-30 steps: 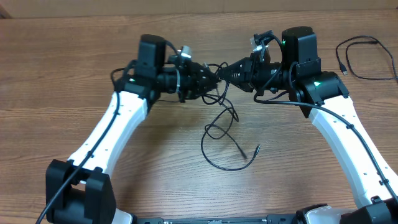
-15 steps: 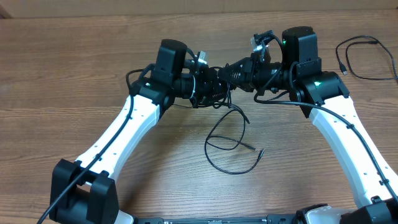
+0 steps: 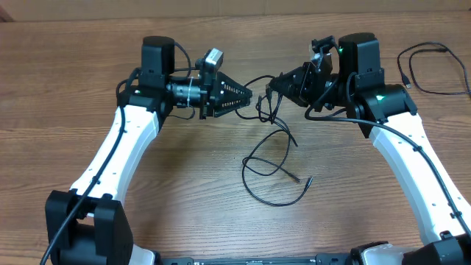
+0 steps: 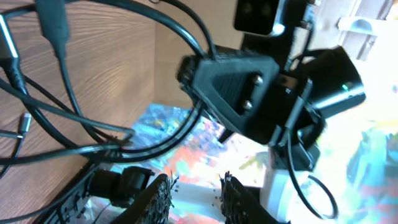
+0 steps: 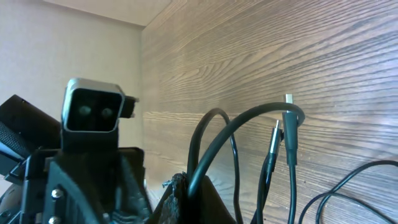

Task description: Untangle cables

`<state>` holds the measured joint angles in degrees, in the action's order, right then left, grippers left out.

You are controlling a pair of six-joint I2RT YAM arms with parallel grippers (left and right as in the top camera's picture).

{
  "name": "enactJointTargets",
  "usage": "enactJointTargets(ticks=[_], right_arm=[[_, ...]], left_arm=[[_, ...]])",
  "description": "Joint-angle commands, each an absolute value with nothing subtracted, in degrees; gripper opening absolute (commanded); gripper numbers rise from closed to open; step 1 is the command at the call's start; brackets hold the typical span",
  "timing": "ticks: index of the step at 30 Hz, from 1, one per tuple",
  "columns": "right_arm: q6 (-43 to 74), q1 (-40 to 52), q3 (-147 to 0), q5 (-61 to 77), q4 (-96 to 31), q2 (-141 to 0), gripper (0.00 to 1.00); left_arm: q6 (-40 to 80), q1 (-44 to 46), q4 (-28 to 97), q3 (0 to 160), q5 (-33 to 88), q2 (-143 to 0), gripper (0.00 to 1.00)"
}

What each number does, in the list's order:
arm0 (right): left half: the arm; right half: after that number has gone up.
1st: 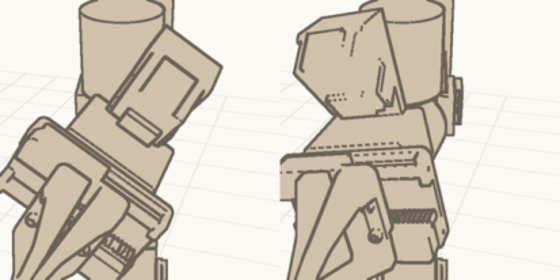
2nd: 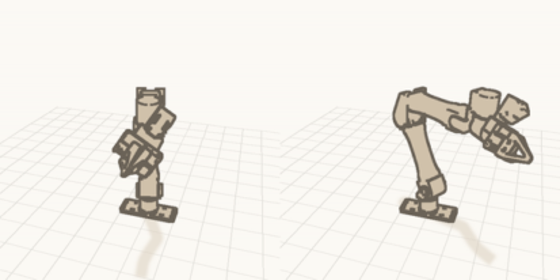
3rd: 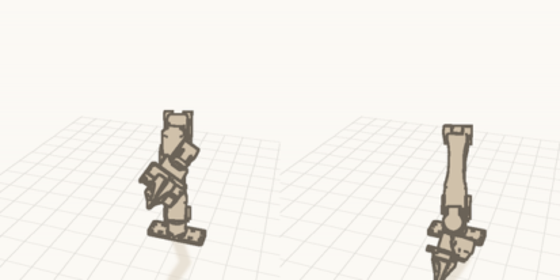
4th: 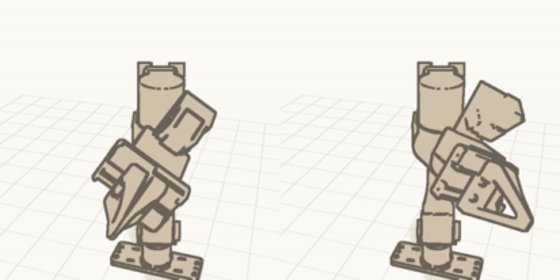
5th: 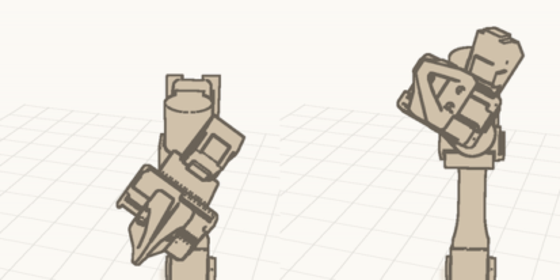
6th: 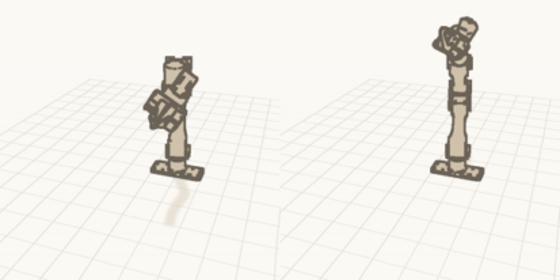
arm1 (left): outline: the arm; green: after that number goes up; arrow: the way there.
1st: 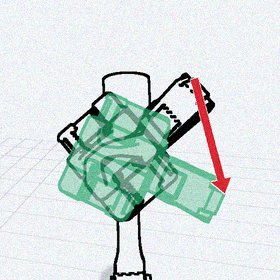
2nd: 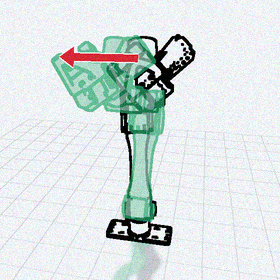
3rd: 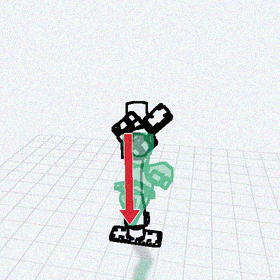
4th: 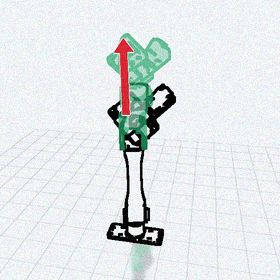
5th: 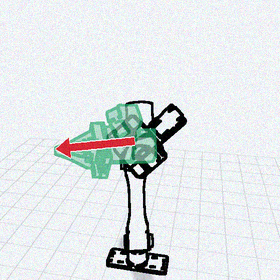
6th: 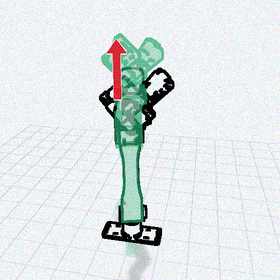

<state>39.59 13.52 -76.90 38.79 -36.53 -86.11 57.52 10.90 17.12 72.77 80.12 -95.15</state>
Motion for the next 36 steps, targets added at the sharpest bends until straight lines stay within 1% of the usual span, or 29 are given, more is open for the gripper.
enactJointTargets(ticks=[1,5,8,10,14,17,24,26,27,29,30,31,32,33,36], right_arm=[[38.7,13.37,-77.23,38.41,-36.27,-85.21,0.04],[40.8,13.37,-77.23,38.61,-34.63,-85.21,0.04],[45.17,13.37,-77.23,38.61,-30.87,-85.21,0.04],[50.24,13.37,-77.23,38.61,-27.77,-85.21,0.04],[54.33,13.37,-77.23,37.89,-25.34,-85.21,0.04],[56.93,13.37,-77.23,36.16,-24.62,-85.21,0.04],[55.46,13.37,-77.23,30.15,-24.49,-85.21,0.04],[55.0,13.37,-77.23,28.21,-24.47,-85.21,0.04],[54.17,13.39,-77.23,26.94,-24.49,-85.21,0.04],[50.61,13.43,-77.23,23.27,-24.49,-85.21,0.04],[50.52,13.43,-77.23,22.92,-24.49,-85.21,0.04],[50.52,13.43,-77.23,22.98,-24.45,-85.21,0.04],[50.5,13.5,-77.23,22.96,-24.45,-85.21,0.04],[49.67,13.56,-77.23,22.98,-24.45,-85.21,0.04],[45.87,14.15,-77.23,22.96,-24.49,-85.21,0.04]], left_arm=[[53.58,9.69,17.06,73.34,83.61,-94.8,0.3],[48.29,9.61,17.34,73.34,83.61,-94.8,0.27],[47.57,9.61,17.37,73.34,82.48,-94.8,0.24],[47.99,9.61,18.52,73.34,79.33,-94.8,0.22],[51.42,9.65,19.75,73.34,74.08,-94.8,0.22],[57.1,10.44,19.88,73.34,69.34,-94.8,0.22],[65.47,12.8,19.9,73.34,66.3,-94.8,0.22],[69.47,13.8,19.9,73.34,64.55,-94.8,0.22],[72.75,14.61,19.9,73.34,63.53,-94.8,0.25],[78.19,15.99,19.88,73.34,62.48,-94.8,0.4],[79.68,16.32,19.88,73.34,62.02,-94.8,0.45],[81.1,16.62,19.88,73.34,61.21,-94.8,0.75],[81.69,16.75,19.88,73.34,60.93,-94.8,0.95],[82.94,17.02,19.86,73.34,60.6,-94.8,1.0],[86.0,17.41,19.84,73.34,60.14,-94.8,1.0]])
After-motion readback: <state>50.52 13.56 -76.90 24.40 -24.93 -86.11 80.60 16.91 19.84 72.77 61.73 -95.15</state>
